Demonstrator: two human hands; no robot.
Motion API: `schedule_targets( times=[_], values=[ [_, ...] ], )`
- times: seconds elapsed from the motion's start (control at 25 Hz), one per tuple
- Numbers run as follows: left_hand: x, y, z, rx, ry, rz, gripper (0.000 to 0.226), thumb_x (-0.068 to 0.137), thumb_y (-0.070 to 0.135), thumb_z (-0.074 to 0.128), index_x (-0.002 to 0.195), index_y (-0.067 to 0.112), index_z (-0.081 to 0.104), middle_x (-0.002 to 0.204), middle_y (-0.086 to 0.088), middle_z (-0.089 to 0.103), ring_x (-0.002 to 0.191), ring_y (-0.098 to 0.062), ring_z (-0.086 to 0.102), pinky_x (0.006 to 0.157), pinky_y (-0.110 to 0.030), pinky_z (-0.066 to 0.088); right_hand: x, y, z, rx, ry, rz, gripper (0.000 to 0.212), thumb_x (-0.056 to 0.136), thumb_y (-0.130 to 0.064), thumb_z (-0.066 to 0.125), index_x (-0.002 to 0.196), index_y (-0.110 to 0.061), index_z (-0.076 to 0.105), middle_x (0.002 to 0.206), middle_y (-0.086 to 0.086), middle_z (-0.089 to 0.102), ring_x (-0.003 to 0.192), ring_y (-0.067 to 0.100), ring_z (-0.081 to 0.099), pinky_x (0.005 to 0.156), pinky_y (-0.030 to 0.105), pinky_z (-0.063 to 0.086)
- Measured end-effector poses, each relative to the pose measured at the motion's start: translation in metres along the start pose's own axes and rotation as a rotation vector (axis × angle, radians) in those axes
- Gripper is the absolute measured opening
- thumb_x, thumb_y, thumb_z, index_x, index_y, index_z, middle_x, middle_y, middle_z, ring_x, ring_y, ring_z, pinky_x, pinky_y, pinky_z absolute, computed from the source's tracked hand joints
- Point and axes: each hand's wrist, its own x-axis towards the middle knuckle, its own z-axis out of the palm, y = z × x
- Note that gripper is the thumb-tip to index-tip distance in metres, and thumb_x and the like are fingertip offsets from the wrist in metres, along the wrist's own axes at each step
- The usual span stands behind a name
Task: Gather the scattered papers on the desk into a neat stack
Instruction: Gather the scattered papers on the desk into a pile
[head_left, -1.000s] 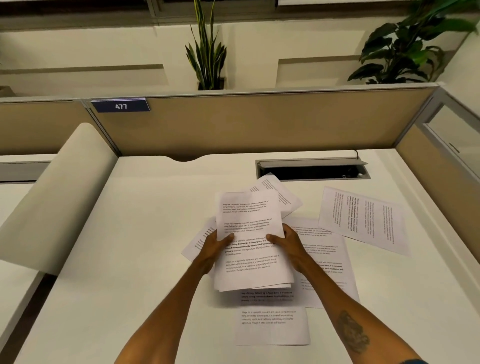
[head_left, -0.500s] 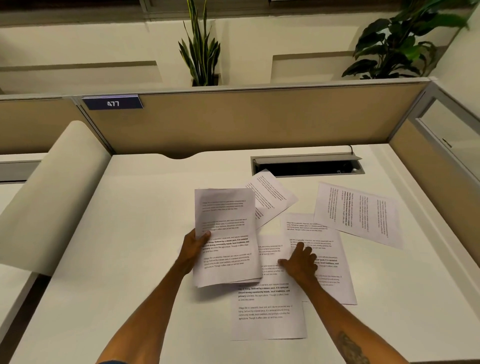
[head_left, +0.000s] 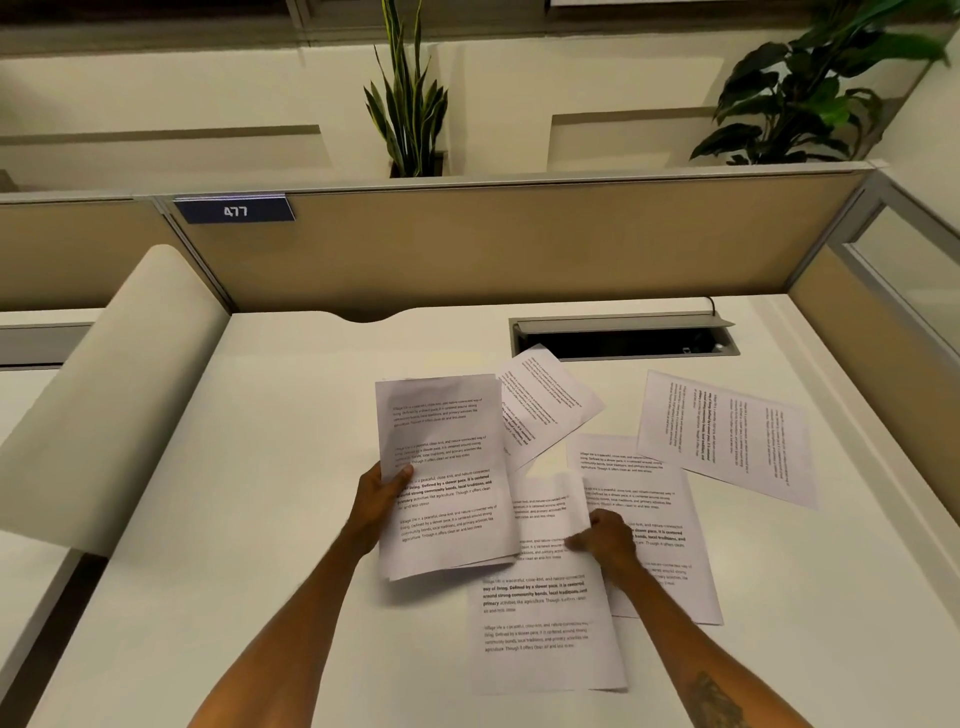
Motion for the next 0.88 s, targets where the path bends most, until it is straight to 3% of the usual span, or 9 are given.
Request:
schedule_targets(
  times=[0.2,0.4,0.6,0.68,0.8,0.88],
  values=[
    [0.007,0.004,-0.003,-0.014,-0.003,-0.007,0.033,0.102,0.013,0.057,0.131,-0.002,0.058,0.122,-0.025,0.071,0.092,-0.033,0.075,0.081,-0.043,0.064,0.004,0.01,-0.024,0.328,-0.122,-0.132,0.038,0.084,-0.005,0.076,0.119,-0.002,0.064,0.116,0.017,0.072,0.101,0.039,0.071,0.091,0.055,0.058],
    [0.017,0.01,-0.004,-0.021,0.013,-0.001,0.034,0.102,0.014,0.057,0.133,-0.001,0.056,0.123,-0.024,0.071,0.094,-0.036,0.074,0.09,-0.055,0.06,0.015,0.012,-0.052,0.488,-0.035,-0.267,0.026,0.091,-0.009,0.07,0.116,-0.009,0.067,0.119,0.019,0.072,0.097,0.033,0.073,0.09,0.052,0.059],
    [0.028,0.023,-0.007,-0.053,0.072,0.036,0.035,0.101,0.013,0.058,0.132,-0.002,0.057,0.124,-0.026,0.069,0.102,-0.043,0.071,0.094,-0.059,0.057,0.031,0.006,-0.091,0.649,0.036,-0.298,0.036,0.092,-0.008,0.068,0.128,-0.006,0.063,0.119,0.014,0.072,0.098,0.029,0.073,0.08,0.036,0.06],
    [0.03,0.026,0.0,-0.044,0.05,0.044,0.035,0.102,0.014,0.058,0.133,-0.002,0.057,0.125,-0.027,0.069,0.107,-0.048,0.07,0.095,-0.062,0.056,0.038,0.0,-0.1,0.704,0.053,-0.315,0.038,0.092,-0.008,0.068,0.129,-0.005,0.062,0.122,0.015,0.071,0.103,0.034,0.071,0.085,0.039,0.059],
    [0.03,0.031,0.022,-0.028,-0.022,0.029,0.034,0.101,0.015,0.06,0.131,-0.001,0.058,0.123,-0.025,0.072,0.099,-0.039,0.075,0.087,-0.054,0.063,0.043,-0.016,-0.101,0.736,0.017,-0.344,0.036,0.092,-0.01,0.069,0.126,-0.004,0.063,0.121,0.016,0.072,0.106,0.037,0.071,0.092,0.049,0.058],
    [0.027,0.034,0.044,-0.015,-0.106,0.014,0.033,0.1,0.016,0.061,0.13,0.0,0.059,0.12,-0.024,0.073,0.094,-0.034,0.078,0.079,-0.045,0.066,0.042,-0.03,-0.092,0.732,-0.025,-0.372,0.034,0.091,-0.009,0.07,0.124,-0.002,0.064,0.12,0.015,0.073,0.108,0.034,0.071,0.096,0.049,0.057]
  ],
)
